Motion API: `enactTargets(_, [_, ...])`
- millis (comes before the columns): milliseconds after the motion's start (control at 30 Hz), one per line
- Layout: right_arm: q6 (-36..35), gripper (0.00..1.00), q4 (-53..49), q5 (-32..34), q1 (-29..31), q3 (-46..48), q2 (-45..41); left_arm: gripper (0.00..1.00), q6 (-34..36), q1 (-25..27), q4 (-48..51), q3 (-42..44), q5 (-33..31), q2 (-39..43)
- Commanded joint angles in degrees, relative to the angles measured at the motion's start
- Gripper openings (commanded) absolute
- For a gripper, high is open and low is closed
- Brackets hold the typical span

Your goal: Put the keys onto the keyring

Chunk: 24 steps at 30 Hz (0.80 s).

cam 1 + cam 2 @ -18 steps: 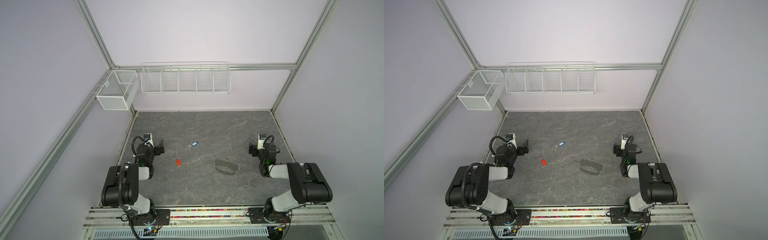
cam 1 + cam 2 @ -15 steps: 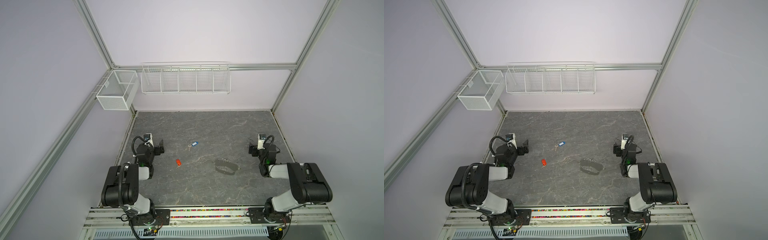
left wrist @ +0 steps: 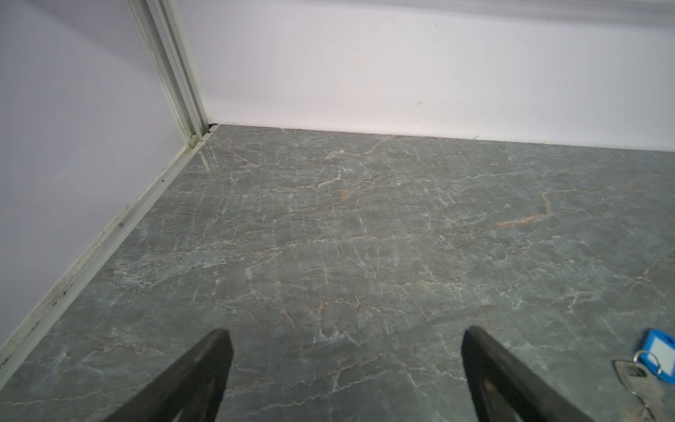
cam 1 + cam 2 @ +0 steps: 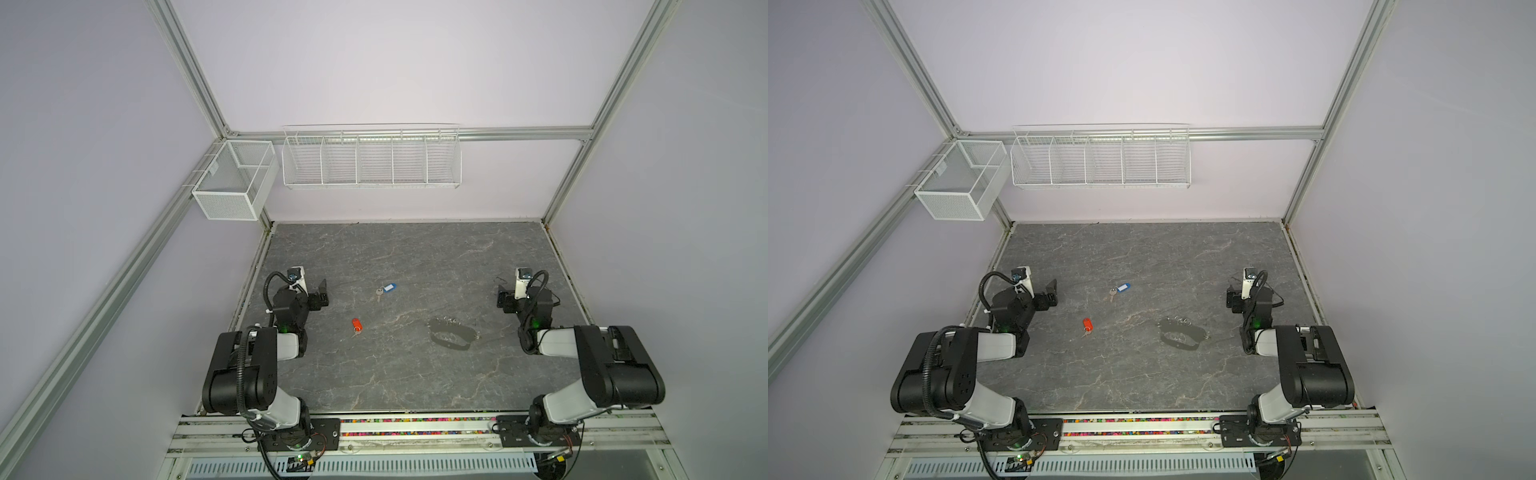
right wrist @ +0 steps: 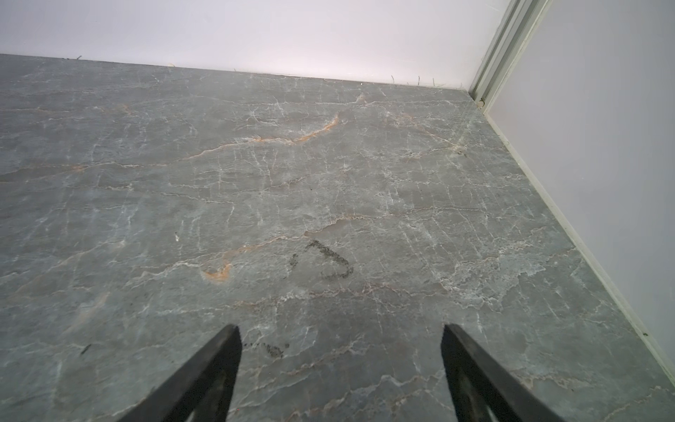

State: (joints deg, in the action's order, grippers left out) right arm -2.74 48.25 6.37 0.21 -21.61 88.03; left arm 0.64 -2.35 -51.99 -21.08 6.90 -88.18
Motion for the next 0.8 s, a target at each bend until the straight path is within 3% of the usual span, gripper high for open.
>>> enactTargets(0, [0.99, 0.89, 0.49, -2.13, -0.46, -0.81, -0.49, 0.99, 0.07, 0.24, -0.03, -1.25, -0.3, -0.5])
enactTargets(133, [0.99, 0.89, 0.61, -2.34, -0.6, -0.73, -0.52, 0.99, 0.08, 0.33, 0.04, -1.32, -0.48, -0.5])
enactTargets(300, [0.24, 0.98, 2.66, -3.78, -0.54, 0.57, -1.48, 0.99, -1.07, 0.33, -1.13, -0.48, -3.24, 0.06])
enactTargets(367, [0.75, 0.88, -0.32, -2.29, -0.47, 0.43, -5.24, 0.99, -1.1, 0.37, 0.33, -0.6, -3.28, 2.03])
enactTargets(600, [-5.07, 0.74, -23.03, -8.34, 4.57, -8.61, -16.71, 0.93, -1.0, 4.45, 29.81, -11.5, -4.95, 16.04])
enactTargets(667, [-10.77, 0.7, -31.06, -14.28, 7.73, -12.95, -16.81, 0.86, -2.65, 7.25, 37.6, -15.06, -2.76, 19.32])
enactTargets(767, [-17.22, 0.66, -40.83, -15.25, 14.42, -18.41, -15.96, 0.8, -5.03, 12.27, 44.35, -17.37, -0.79, 22.34])
